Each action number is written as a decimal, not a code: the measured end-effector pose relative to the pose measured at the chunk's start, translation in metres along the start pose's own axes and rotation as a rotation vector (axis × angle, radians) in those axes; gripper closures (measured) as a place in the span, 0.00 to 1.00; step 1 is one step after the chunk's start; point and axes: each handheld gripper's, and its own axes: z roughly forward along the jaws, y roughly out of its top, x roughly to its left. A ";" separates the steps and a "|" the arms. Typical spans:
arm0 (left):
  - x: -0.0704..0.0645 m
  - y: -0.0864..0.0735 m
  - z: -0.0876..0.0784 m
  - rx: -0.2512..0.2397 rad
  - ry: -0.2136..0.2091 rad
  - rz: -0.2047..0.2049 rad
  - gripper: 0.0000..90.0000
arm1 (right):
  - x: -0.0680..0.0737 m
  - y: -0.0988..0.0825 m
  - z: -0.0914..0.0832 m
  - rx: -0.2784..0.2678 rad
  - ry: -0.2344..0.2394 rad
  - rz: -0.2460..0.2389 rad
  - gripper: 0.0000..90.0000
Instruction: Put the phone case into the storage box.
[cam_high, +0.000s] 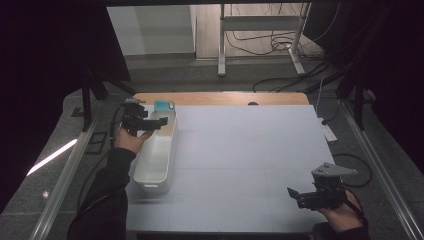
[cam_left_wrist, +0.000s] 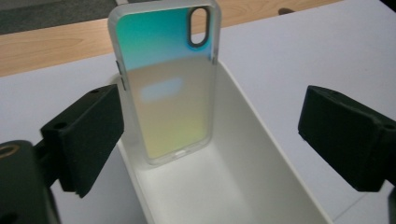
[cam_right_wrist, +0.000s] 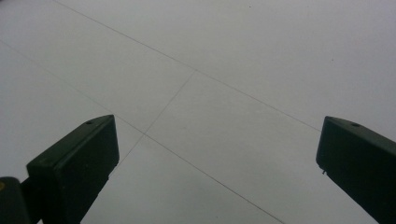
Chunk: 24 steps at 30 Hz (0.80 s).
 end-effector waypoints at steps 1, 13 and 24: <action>-0.001 -0.001 -0.002 0.001 -0.009 0.007 0.06 | 0.000 0.000 0.000 0.002 0.000 0.001 0.00; -0.009 -0.010 -0.012 0.001 -0.014 0.038 0.04 | 0.000 0.000 0.000 0.004 -0.002 -0.003 0.00; -0.016 -0.024 -0.020 -0.005 -0.038 0.062 0.01 | 0.001 0.000 0.000 0.005 -0.003 -0.003 0.00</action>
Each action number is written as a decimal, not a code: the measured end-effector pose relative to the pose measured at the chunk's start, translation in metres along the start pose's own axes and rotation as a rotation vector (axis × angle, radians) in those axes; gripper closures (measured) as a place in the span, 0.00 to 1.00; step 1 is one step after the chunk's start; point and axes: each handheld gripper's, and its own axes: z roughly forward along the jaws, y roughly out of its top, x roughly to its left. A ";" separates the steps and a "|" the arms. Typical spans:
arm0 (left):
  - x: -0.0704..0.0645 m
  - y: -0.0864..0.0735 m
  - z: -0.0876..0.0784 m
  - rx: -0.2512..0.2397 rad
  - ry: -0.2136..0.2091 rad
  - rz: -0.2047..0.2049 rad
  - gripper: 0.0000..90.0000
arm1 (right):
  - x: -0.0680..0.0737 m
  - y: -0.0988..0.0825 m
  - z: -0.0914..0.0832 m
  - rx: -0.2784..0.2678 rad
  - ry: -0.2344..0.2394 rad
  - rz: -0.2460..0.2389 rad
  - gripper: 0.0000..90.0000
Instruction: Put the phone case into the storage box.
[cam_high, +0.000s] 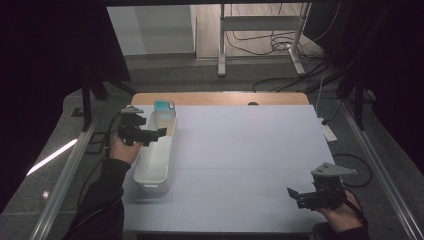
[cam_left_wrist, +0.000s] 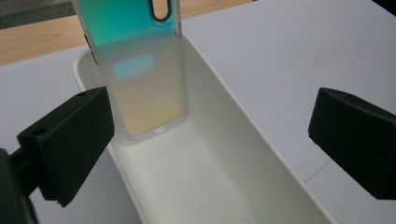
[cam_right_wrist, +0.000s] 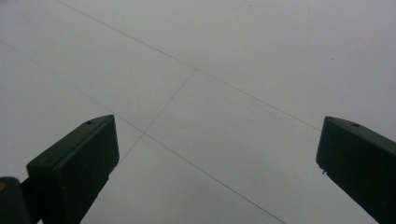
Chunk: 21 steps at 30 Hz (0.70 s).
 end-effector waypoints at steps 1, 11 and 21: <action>-0.002 -0.002 -0.001 0.001 0.002 0.007 0.01 | 0.000 0.000 0.000 0.000 0.000 -0.001 0.00; -0.011 -0.012 -0.007 -0.006 0.003 0.037 0.00 | 0.000 0.000 0.000 0.000 -0.003 -0.003 0.00; -0.022 -0.025 -0.021 -0.019 -0.009 0.053 0.00 | 0.000 0.000 -0.001 -0.005 0.001 -0.004 0.00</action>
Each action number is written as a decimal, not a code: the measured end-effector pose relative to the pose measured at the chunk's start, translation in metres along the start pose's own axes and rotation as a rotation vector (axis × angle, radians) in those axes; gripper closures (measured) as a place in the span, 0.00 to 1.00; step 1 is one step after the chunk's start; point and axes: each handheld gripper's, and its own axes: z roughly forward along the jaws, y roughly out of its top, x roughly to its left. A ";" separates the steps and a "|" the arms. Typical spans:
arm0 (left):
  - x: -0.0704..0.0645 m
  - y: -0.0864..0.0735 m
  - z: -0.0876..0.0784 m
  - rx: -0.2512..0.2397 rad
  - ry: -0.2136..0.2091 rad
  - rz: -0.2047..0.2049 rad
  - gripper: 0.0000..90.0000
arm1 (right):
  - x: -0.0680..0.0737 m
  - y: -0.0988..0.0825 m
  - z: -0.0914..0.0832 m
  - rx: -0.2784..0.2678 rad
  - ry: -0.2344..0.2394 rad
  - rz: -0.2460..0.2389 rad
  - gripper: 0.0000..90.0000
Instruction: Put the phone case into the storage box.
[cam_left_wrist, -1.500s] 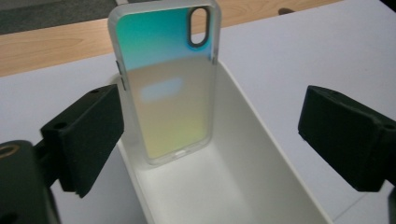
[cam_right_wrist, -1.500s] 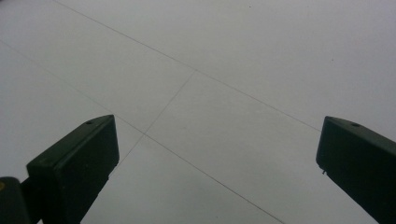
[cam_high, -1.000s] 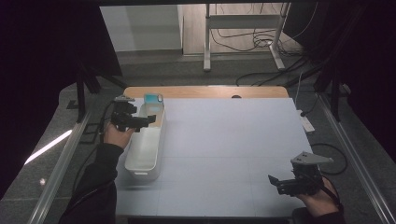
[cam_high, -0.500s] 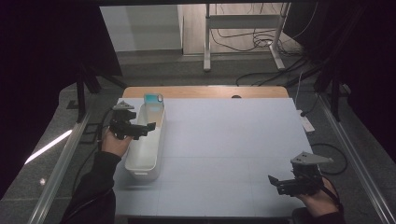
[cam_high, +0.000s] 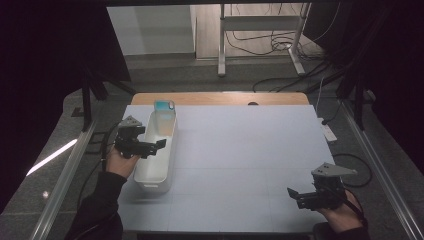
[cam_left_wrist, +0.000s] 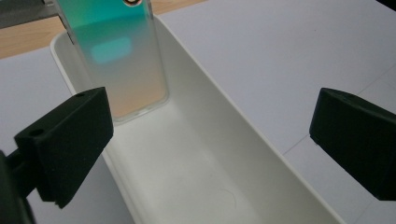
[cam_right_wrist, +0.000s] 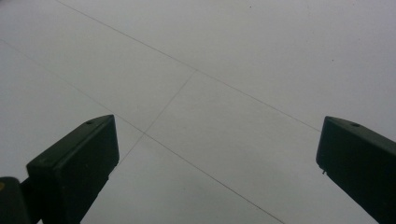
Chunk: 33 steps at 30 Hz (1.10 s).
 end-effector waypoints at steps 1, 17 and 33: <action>0.000 0.000 0.000 0.000 0.000 0.000 0.00 | 0.000 0.000 0.000 0.000 0.000 0.000 0.00; -0.017 -0.024 -0.023 -0.007 -0.002 0.012 0.01 | 0.001 0.000 0.000 -0.003 0.002 -0.001 0.00; -0.033 -0.048 -0.048 -0.016 0.021 0.006 0.01 | 0.000 0.000 -0.001 -0.011 0.000 0.002 0.00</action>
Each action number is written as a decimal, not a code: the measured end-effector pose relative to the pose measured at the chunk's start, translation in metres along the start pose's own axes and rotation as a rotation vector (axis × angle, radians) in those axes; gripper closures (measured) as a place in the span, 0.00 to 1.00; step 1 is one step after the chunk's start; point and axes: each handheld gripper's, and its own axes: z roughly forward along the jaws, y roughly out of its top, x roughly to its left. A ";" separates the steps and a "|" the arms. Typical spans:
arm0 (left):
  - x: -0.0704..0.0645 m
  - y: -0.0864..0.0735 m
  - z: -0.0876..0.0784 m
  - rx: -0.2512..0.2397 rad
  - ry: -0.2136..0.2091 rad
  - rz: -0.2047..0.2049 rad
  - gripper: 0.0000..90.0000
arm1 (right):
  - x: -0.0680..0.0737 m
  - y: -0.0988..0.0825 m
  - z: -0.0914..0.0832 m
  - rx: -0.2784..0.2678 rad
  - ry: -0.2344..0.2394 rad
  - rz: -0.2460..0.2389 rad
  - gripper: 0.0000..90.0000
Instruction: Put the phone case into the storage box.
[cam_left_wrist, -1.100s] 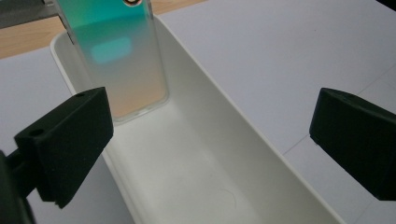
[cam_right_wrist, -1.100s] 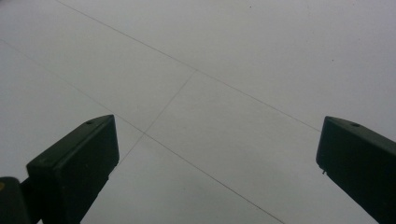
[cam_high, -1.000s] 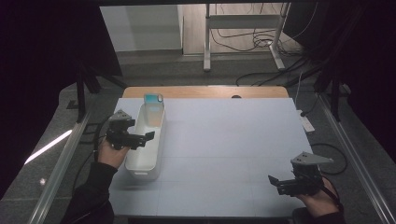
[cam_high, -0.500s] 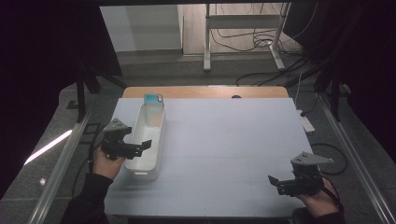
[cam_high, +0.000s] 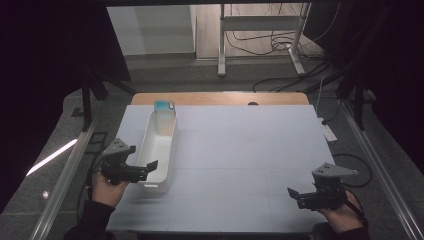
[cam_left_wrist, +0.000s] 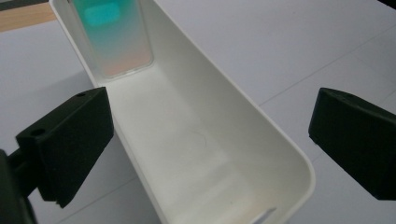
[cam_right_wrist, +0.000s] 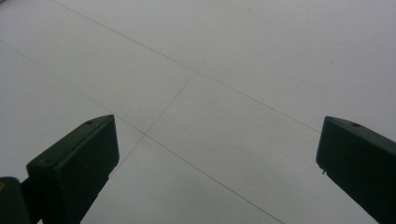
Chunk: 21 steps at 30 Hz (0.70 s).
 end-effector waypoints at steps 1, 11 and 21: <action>0.000 -0.001 -0.001 0.001 0.000 0.002 0.01 | 0.000 0.000 0.000 0.000 0.000 0.000 0.00; -0.008 -0.014 -0.016 0.000 0.017 0.004 0.01 | 0.000 0.000 0.000 0.001 0.000 0.000 0.00; -0.010 -0.024 -0.025 0.001 0.022 -0.012 0.01 | 0.000 0.000 0.000 0.001 0.000 0.001 0.00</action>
